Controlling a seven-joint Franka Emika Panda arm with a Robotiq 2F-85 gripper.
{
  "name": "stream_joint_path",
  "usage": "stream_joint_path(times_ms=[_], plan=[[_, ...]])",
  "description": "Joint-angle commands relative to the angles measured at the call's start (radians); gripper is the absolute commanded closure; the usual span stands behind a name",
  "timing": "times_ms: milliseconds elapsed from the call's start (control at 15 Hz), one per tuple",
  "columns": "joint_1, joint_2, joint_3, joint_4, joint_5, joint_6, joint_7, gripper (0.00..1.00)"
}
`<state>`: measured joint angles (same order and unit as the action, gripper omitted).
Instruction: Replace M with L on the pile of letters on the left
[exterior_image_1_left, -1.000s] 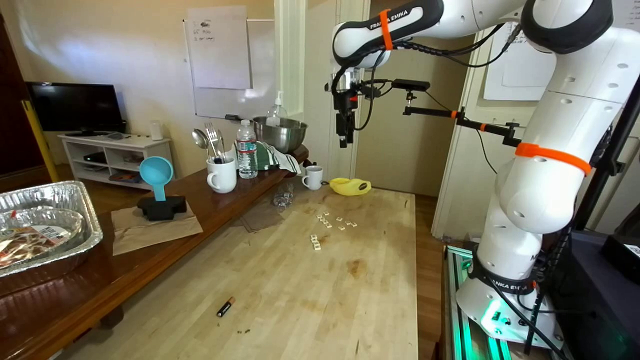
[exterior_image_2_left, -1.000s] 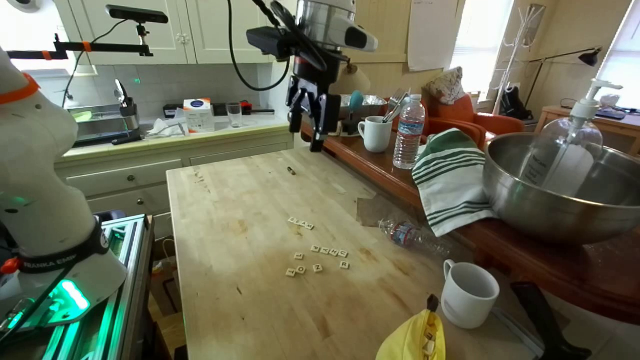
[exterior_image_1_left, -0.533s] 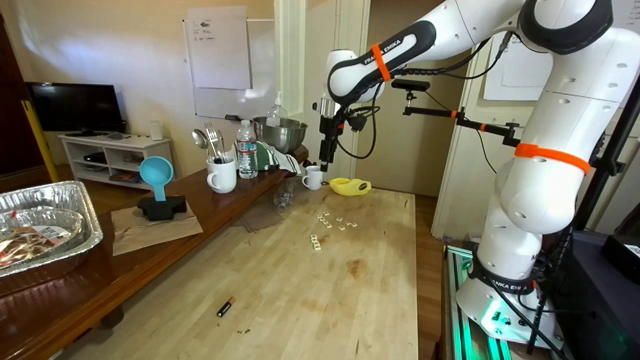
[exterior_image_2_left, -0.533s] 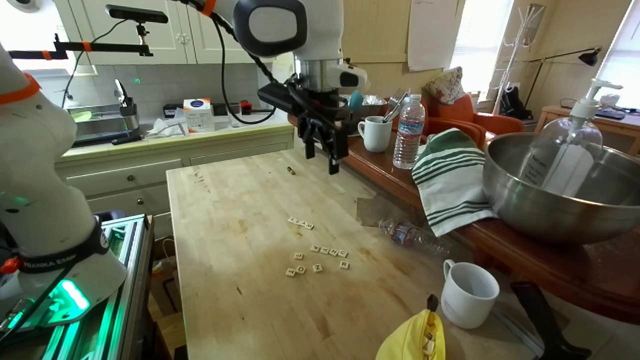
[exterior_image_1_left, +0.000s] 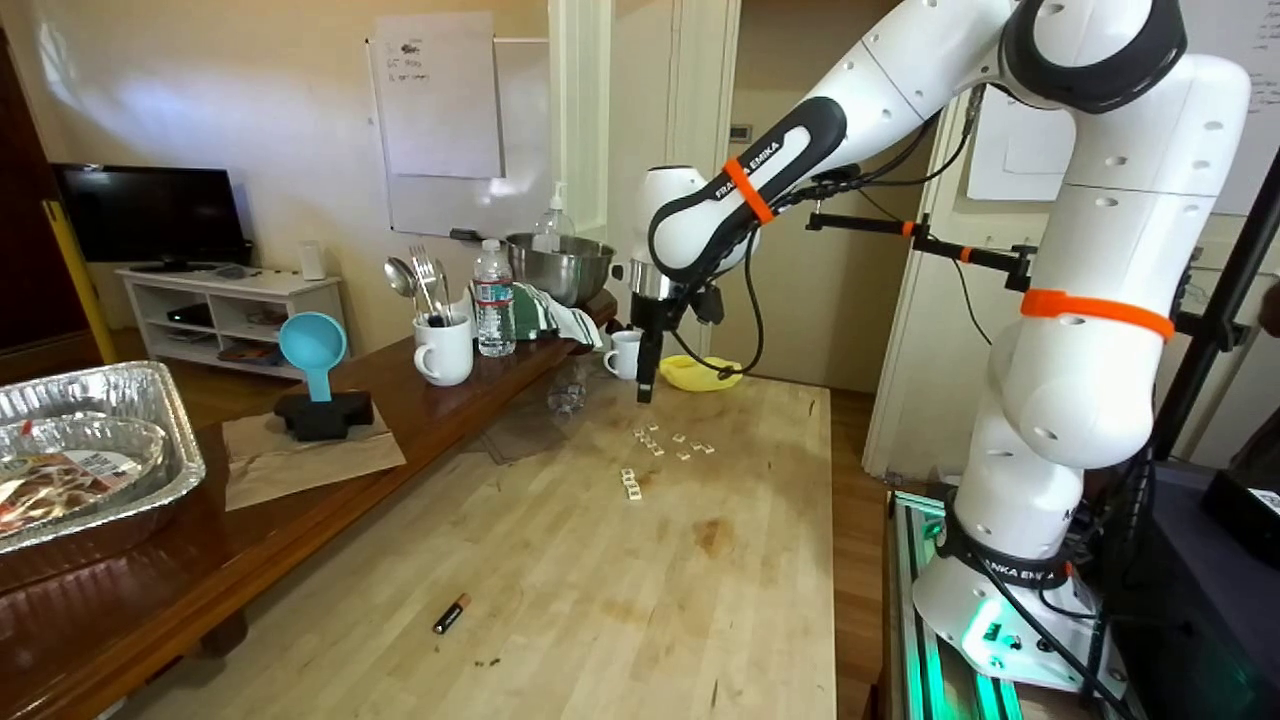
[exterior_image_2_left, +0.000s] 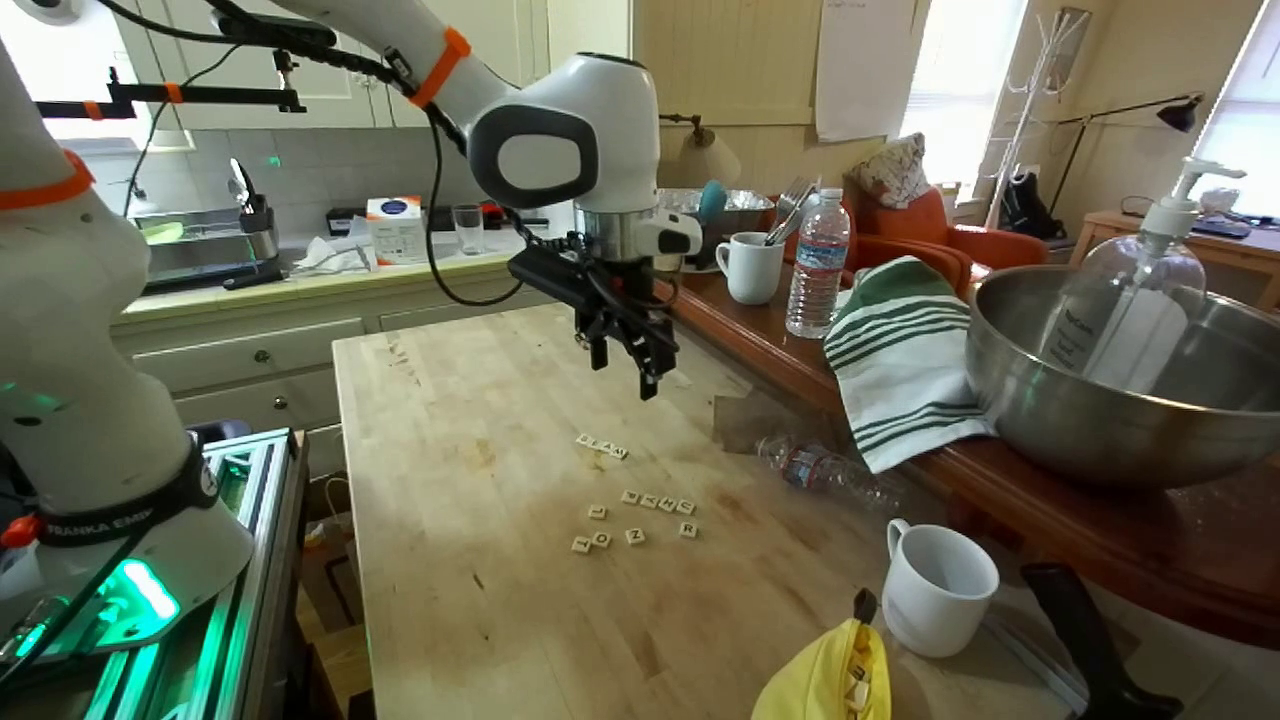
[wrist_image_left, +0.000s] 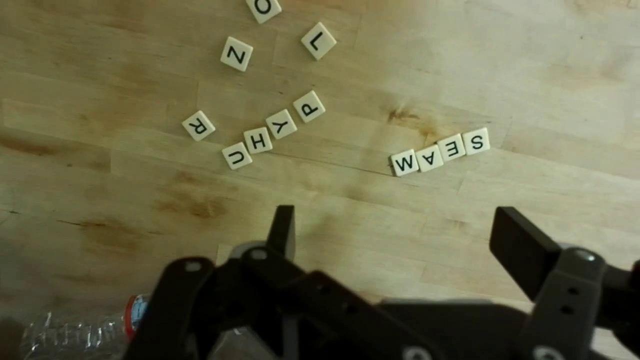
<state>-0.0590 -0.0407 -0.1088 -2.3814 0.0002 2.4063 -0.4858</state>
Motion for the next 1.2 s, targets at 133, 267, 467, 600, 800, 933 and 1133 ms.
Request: stream_joint_path(times_ms=[133, 267, 467, 600, 800, 933, 1133], plan=[[-0.005, 0.003, 0.006, 0.002, 0.002, -0.003, -0.006, 0.00], [0.004, 0.035, 0.013, -0.006, 0.057, 0.031, -0.041, 0.00], [0.010, 0.075, 0.032, -0.018, 0.102, 0.106, -0.059, 0.00], [0.007, 0.107, 0.047, -0.016, 0.127, 0.149, -0.075, 0.00], [0.000, 0.151, 0.072, -0.017, 0.148, 0.202, -0.094, 0.31], [-0.007, 0.173, 0.085, -0.018, 0.147, 0.220, -0.110, 0.40], [-0.022, 0.204, 0.097, -0.017, 0.140, 0.232, -0.137, 0.64]])
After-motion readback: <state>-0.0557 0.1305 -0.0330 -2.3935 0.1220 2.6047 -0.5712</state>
